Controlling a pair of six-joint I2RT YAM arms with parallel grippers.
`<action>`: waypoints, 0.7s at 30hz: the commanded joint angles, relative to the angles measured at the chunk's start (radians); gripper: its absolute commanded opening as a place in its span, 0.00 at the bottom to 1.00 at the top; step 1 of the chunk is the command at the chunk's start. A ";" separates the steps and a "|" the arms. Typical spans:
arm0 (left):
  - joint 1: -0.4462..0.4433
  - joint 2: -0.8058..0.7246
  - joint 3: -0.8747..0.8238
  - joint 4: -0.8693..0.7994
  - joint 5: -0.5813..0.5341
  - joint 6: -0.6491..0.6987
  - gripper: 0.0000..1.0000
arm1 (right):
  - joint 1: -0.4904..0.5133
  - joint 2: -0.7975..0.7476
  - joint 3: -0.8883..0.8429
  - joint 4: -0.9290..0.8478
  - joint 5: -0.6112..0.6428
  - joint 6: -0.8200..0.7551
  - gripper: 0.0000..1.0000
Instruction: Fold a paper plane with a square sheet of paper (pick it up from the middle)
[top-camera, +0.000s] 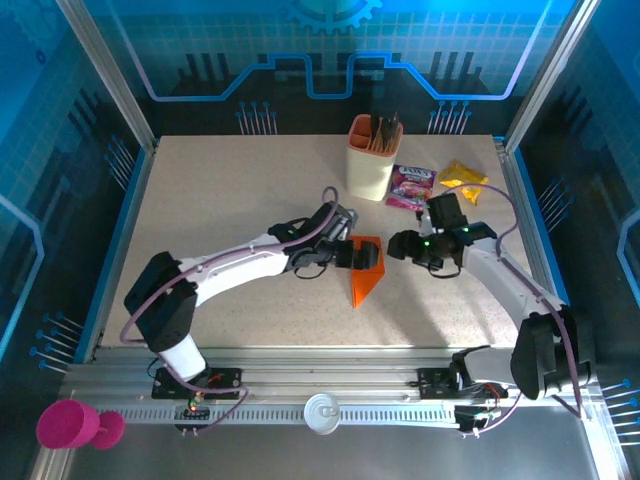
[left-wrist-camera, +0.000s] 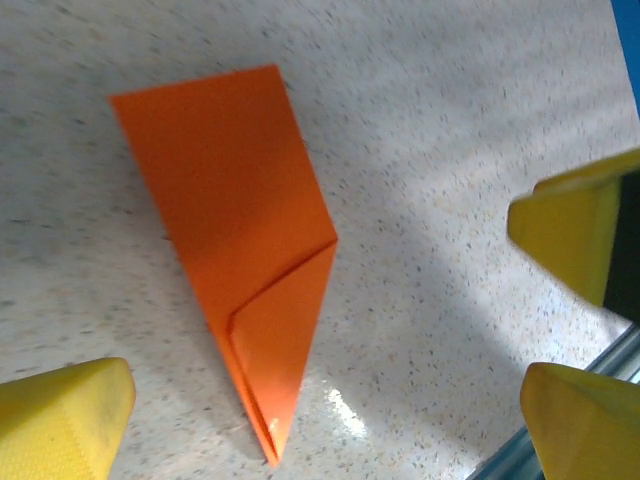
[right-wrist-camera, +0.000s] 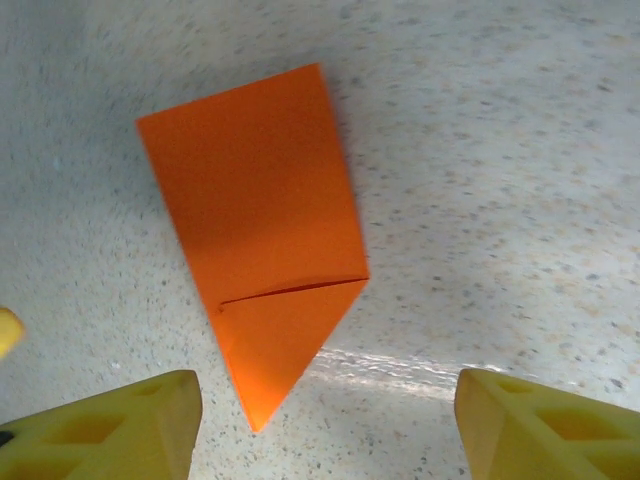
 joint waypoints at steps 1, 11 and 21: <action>-0.021 0.042 0.025 0.025 0.062 0.039 1.00 | -0.079 -0.042 -0.072 0.075 -0.133 0.034 0.70; -0.043 0.142 0.022 0.139 0.154 0.039 1.00 | -0.112 -0.013 -0.171 0.142 -0.128 0.051 0.71; -0.029 0.283 0.105 0.162 0.169 0.052 1.00 | -0.124 -0.006 -0.254 0.196 -0.157 0.068 0.69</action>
